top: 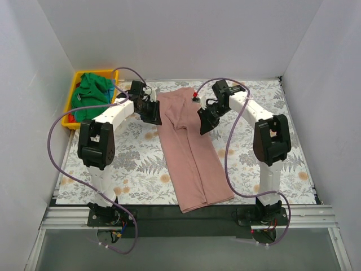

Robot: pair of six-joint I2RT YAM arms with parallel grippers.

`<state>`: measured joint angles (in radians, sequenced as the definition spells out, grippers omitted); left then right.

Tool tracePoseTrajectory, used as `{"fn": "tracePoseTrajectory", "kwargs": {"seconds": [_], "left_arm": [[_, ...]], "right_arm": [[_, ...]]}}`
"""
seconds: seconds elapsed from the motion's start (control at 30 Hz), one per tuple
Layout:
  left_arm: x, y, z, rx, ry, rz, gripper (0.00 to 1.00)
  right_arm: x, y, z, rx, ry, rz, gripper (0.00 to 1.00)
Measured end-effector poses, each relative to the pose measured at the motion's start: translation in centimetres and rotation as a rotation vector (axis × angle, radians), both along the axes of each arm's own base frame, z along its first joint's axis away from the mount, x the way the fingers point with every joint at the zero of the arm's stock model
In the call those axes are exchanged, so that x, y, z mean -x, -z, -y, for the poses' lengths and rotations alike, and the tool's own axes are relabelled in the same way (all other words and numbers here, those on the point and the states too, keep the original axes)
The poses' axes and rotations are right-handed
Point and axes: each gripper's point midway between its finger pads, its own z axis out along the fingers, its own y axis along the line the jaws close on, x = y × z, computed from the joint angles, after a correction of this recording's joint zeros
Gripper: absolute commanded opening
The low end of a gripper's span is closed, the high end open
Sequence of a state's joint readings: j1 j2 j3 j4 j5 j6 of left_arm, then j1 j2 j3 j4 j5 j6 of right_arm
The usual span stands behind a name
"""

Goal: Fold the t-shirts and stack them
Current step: Fold the tshirt

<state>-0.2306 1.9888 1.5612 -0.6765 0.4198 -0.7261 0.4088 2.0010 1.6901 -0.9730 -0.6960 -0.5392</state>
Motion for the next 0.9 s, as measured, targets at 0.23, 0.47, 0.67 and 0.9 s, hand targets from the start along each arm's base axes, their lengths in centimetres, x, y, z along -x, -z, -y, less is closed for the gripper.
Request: {"fn": "tracePoseTrajectory", "kwargs": {"seconds": [0.23, 0.47, 0.67, 0.9], "left_arm": [[3.2, 3.0, 2.1, 0.012, 0.016, -0.091, 0.26], [2.2, 5.9, 1.4, -0.027, -0.020, -0.122, 0.25], [-1.4, 6.3, 2.1, -0.022, -0.027, -0.095, 0.24], [-7.4, 6.0, 3.2, 0.009, -0.036, -0.012, 0.25]], "right_arm": [[-6.9, 4.3, -1.4, 0.061, 0.131, 0.034, 0.24], [-10.9, 7.7, -3.0, 0.069, 0.244, 0.050, 0.26], [-13.3, 8.9, -2.0, 0.048, 0.375, 0.007, 0.27], [-17.2, 8.7, 1.8, 0.023, 0.531, 0.005, 0.32]]}}
